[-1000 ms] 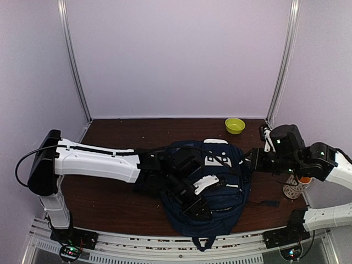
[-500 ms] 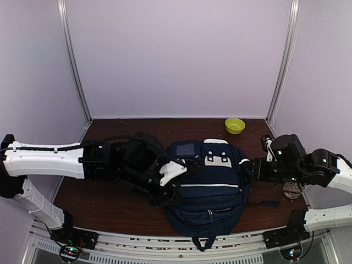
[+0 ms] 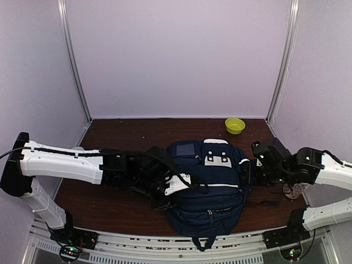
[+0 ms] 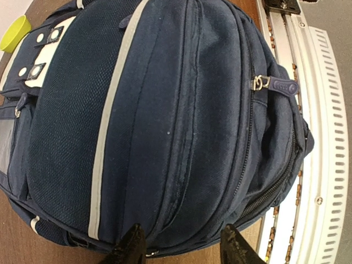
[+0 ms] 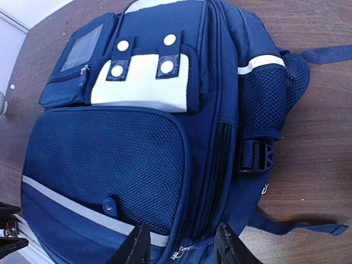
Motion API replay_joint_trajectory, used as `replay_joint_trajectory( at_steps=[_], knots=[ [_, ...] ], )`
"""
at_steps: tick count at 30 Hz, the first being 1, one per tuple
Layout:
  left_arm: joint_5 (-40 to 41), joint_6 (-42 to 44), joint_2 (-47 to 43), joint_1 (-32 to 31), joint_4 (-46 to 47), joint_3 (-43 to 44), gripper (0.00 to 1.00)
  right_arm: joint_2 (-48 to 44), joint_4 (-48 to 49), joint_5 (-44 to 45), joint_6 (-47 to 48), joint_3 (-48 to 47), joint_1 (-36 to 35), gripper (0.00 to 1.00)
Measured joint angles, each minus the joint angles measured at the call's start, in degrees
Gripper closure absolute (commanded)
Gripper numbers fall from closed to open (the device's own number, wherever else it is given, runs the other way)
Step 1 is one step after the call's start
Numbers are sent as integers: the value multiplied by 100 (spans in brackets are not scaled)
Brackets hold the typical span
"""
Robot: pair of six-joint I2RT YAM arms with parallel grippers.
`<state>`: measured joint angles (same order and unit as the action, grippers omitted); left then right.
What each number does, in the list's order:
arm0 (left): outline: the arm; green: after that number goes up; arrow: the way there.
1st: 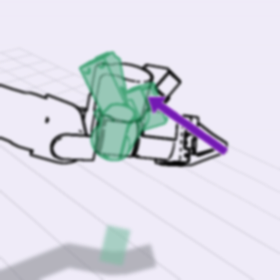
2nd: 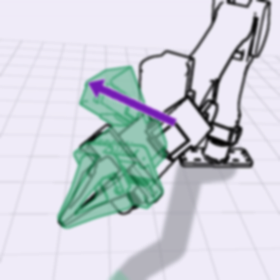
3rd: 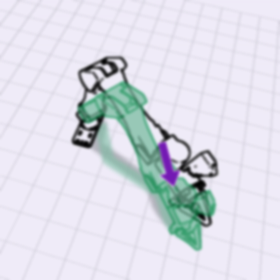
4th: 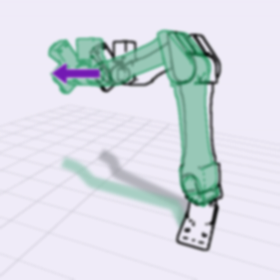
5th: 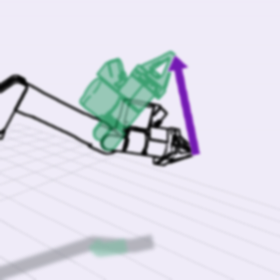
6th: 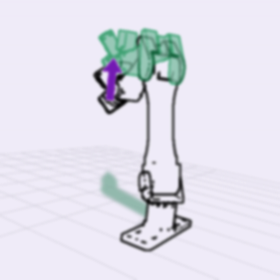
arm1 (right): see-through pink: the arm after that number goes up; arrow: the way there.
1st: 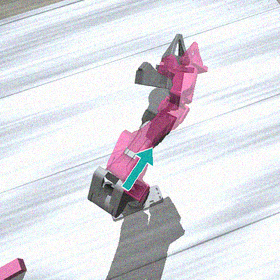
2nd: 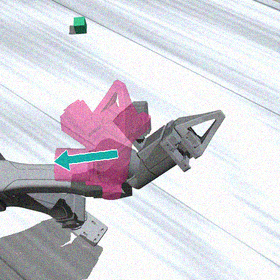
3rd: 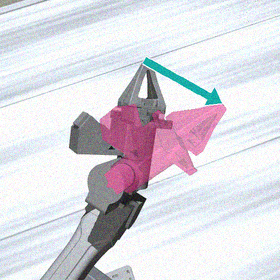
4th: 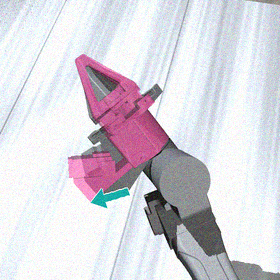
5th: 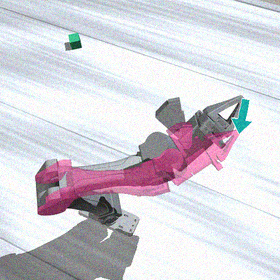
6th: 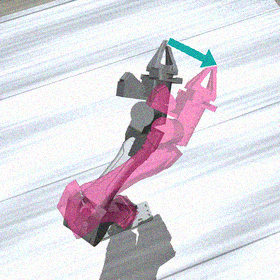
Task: Pack the student bag
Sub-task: Hold the student bag at the center of the board.
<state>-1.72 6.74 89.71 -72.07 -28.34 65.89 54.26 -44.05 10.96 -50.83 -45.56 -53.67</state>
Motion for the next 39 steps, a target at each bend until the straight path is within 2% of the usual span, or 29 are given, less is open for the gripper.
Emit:
replay_joint_trajectory(
  at_steps=[8, 10, 14, 23, 31, 39],
  knots=[
    [-133, 166, 190, 48, 13, 81, 53, 363, 11, 83, 48, -55, 7, 51],
    [-179, 186, 251, 72, 35, 103, 53, 422, 20, 83, 74, -68, 33, 45],
    [-243, 227, 354, 103, 31, 168, 54, 457, 61, 72, 133, -68, 103, 40],
    [-575, 339, 479, 90, -181, 592, 53, 457, 146, 63, 138, -66, 208, 39],
    [-741, 380, 448, -190, -463, 835, 60, 457, 232, 46, 138, 50, 232, 39],
    [-704, 380, 715, -330, -549, 881, 60, 435, 262, 35, 138, 96, 234, 39]
  ],
)
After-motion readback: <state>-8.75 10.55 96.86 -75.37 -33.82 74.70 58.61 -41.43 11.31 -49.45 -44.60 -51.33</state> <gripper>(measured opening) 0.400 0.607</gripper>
